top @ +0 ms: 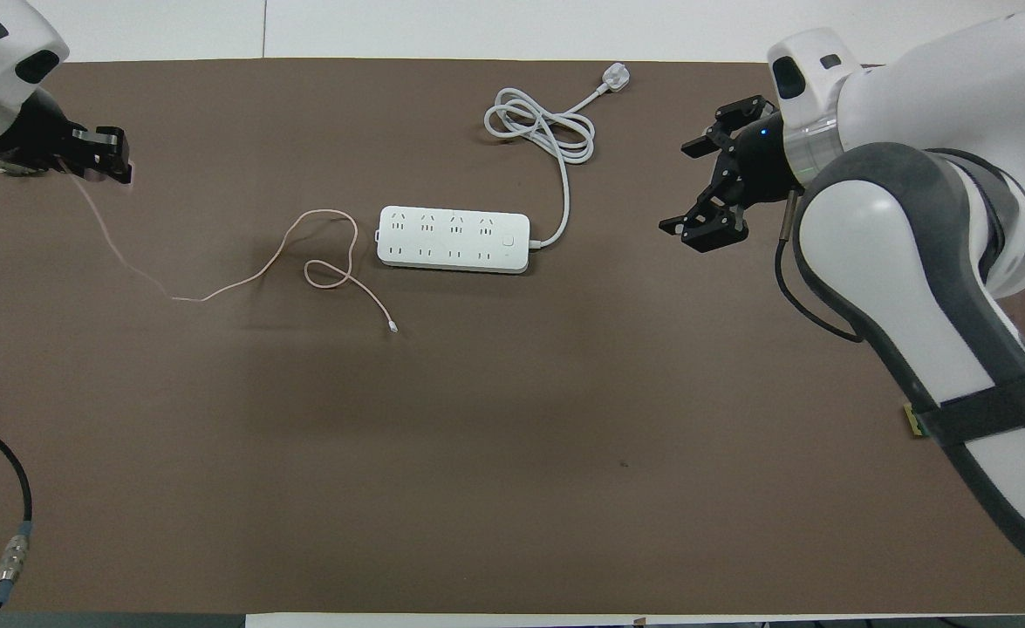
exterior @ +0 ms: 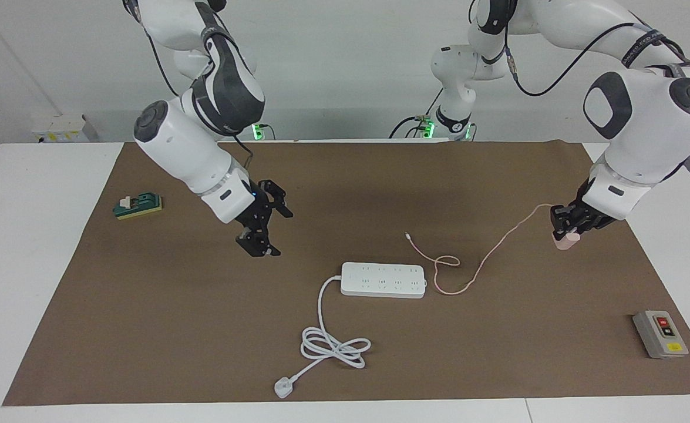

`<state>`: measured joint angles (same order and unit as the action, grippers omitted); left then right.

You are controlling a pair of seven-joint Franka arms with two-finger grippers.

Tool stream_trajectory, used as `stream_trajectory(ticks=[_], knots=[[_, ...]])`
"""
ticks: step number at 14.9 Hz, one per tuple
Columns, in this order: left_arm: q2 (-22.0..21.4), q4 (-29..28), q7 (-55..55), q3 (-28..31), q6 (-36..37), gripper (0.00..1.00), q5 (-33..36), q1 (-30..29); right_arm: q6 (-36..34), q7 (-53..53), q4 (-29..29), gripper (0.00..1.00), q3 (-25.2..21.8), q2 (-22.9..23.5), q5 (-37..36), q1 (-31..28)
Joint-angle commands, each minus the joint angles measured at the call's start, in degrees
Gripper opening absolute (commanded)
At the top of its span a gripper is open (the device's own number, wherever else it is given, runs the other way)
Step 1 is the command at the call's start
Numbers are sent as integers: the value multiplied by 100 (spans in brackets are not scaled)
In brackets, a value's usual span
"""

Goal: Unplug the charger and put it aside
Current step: 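Lower the pink charger onto the table with the left gripper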

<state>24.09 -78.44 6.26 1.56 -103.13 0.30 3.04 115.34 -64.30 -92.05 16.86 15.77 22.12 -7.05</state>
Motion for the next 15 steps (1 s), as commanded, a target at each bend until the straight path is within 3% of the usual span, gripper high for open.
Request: stream_trajectory(ticks=[1, 4, 8, 11, 13, 15], knots=[[-62, -802, 315, -51, -811, 0, -21, -172, -449, 207, -226, 100, -446, -512, 47, -24], [-246, -1803, 315, -51, -1963, 0, -30, -277, -1257, 987, -217, 100, -850, -1021, -539, -15], [-1009, -2831, 315, -60, -2070, 0, -39, -374, -2311, 2952, -182, 100, -1254, -1322, -1727, 229], [-2001, -4131, 271, -60, -2658, 0, -74, -365, -2709, 4003, -182, 100, -1835, -1533, -1799, 547], [-2433, -4642, 245, -69, -2668, 0, -222, -296, -3094, 4284, -191, 100, -2552, -1542, -1799, 1035], [-2698, -5188, 244, -77, -2957, 0, -766, -120, -3132, 4959, -182, 100, -2750, -1524, -1799, 1163]])
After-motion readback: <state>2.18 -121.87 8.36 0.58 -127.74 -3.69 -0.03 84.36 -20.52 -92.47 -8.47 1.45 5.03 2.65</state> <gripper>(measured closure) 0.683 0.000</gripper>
